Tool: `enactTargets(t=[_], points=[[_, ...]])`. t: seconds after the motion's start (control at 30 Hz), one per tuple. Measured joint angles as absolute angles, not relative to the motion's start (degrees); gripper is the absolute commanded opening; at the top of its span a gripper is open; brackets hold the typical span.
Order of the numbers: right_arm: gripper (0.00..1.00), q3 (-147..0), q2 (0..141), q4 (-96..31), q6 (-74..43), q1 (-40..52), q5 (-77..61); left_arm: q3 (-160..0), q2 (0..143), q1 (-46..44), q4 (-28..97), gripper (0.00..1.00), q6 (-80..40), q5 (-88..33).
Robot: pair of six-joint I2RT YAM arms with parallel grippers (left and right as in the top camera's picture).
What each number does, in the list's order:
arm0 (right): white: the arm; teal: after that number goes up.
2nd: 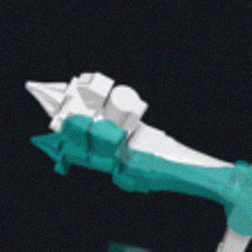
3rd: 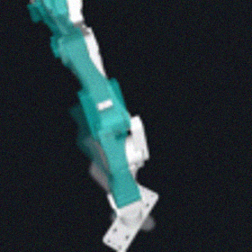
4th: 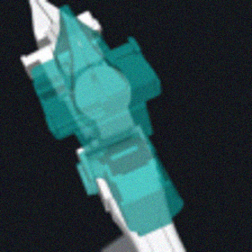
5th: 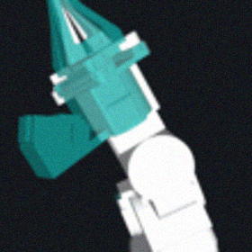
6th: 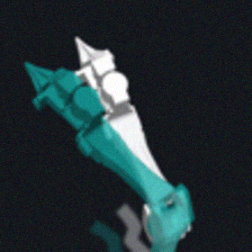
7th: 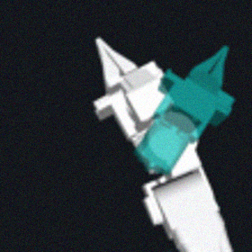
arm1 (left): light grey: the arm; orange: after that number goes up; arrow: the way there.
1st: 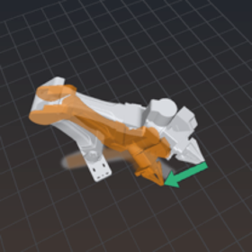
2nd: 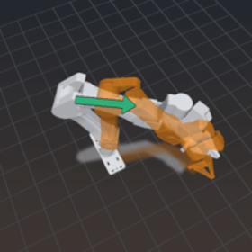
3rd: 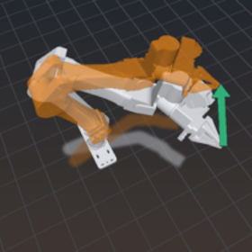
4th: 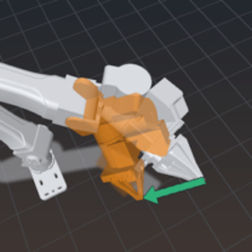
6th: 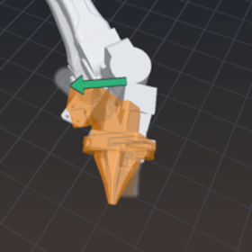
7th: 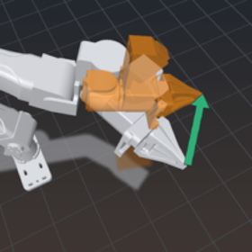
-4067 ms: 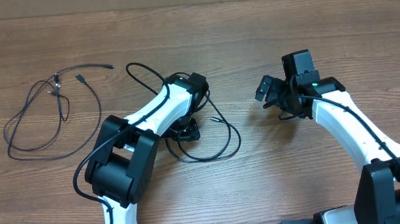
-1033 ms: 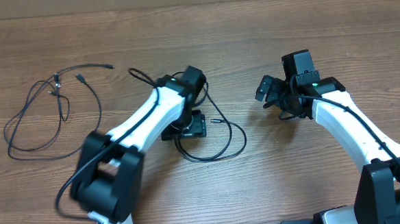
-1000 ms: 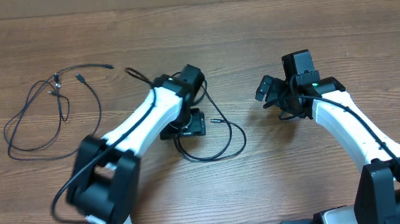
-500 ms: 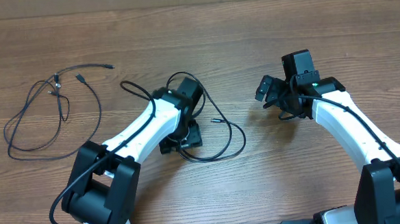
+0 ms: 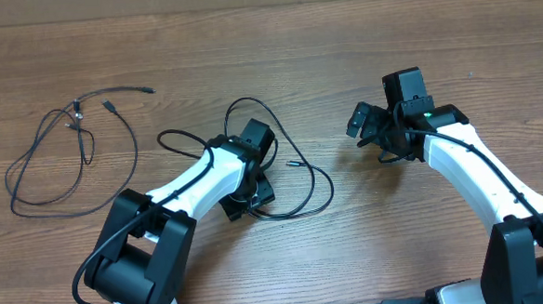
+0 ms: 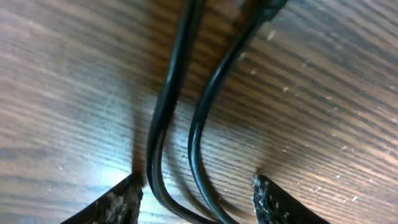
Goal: Untangle cables
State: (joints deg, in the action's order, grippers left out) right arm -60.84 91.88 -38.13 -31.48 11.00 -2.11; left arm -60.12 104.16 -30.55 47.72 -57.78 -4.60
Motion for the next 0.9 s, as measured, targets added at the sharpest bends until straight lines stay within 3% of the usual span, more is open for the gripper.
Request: enactTargets(t=[0.17, 0.2, 0.43, 0.57, 0.9], points=[[1.00, -60.82, 91.88, -38.15, -31.48, 11.03, -2.11, -60.03, 104.14, -33.47, 45.65, 0.09, -62.98, -4.58], [1.00, -60.82, 91.88, -38.15, -31.48, 11.03, -2.11, -60.03, 104.14, -34.13, 44.97, 0.04, -63.37, -4.58], [1.00, -60.82, 91.88, -38.13, -31.48, 11.03, -2.13, -60.05, 104.03, -36.34, 43.81, 0.04, -63.94, -3.44], [1.00, -60.82, 91.88, -38.15, -31.46, 11.03, -2.11, -60.25, 104.03, -33.56, 49.65, 0.04, -61.08, -3.03], [1.00, -60.82, 91.88, -38.13, -31.48, 11.03, -2.13, -62.96, 94.52, -26.15, 52.07, 0.04, -44.56, -0.32]])
